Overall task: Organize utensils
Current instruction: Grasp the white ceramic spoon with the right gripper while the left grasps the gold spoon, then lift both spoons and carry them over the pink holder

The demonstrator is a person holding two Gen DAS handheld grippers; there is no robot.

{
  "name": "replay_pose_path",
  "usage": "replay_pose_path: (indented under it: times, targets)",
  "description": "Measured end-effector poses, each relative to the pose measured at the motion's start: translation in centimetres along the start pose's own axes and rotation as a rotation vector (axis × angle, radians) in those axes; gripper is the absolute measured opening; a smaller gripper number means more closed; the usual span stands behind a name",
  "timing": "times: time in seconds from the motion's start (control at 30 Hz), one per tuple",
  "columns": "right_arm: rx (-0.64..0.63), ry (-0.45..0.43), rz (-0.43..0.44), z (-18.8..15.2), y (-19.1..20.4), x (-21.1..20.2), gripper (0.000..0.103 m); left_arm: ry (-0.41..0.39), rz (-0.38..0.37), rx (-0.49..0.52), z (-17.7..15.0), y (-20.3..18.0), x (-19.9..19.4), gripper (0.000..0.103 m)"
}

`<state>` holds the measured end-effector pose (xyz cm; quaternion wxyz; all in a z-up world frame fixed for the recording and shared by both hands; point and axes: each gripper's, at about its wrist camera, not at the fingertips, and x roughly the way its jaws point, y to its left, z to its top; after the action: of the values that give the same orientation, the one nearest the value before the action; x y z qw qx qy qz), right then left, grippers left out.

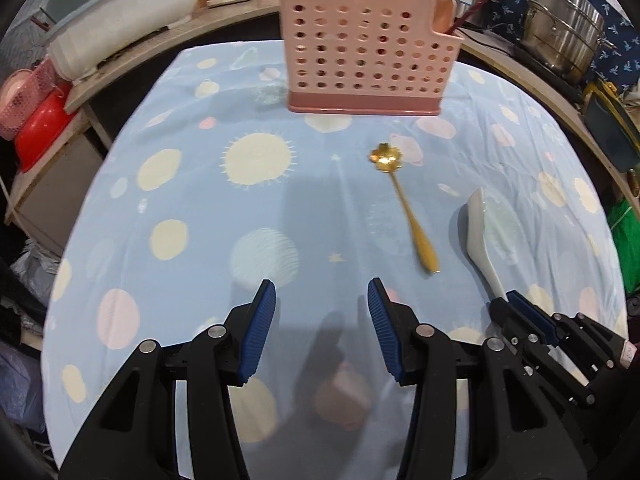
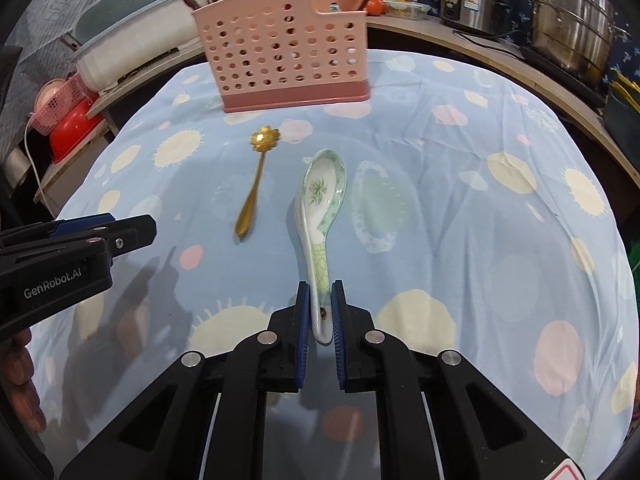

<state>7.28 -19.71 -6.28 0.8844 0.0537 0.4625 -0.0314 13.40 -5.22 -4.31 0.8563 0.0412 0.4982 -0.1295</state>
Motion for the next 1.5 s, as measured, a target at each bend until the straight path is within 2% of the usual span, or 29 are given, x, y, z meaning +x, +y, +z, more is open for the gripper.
replay_pose_path:
  times: [0.23, 0.4, 0.57, 0.63, 0.67, 1.0, 1.5]
  targets:
    - [0.031, 0.006, -0.001, -0.2, -1.8, -0.1, 0.01, 0.012, -0.067, 0.017, 1.0, -2.9, 2.0, 0.045]
    - [0.044, 0.006, 0.009, -0.3, -2.3, -0.1, 0.01, 0.027, -0.099, 0.015, 1.7, -4.2, 3.6, 0.039]
    - [0.05, 0.008, 0.016, -0.3, -2.5, 0.0, 0.01, 0.028, -0.088, 0.033, 2.0, -5.0, 4.6, 0.024]
    - [0.048, 0.007, 0.017, -0.2, -2.5, 0.0, 0.01, 0.027, -0.095, 0.035, 2.1, -4.9, 4.6, 0.013]
    - [0.049, 0.007, 0.018, -0.2, -2.5, 0.0, 0.01, 0.027, -0.095, 0.033, 2.1, -4.8, 4.6, 0.011]
    - [0.041, -0.01, 0.018, 0.1, -2.2, -0.8, 0.01, 0.009, -0.104, 0.027, 1.5, -3.5, 2.8, 0.01]
    - [0.018, -0.116, 0.033, 1.9, -0.8, -5.3, 0.008, -0.127, -0.088, -0.009, 1.9, -0.5, -4.1, 0.01]
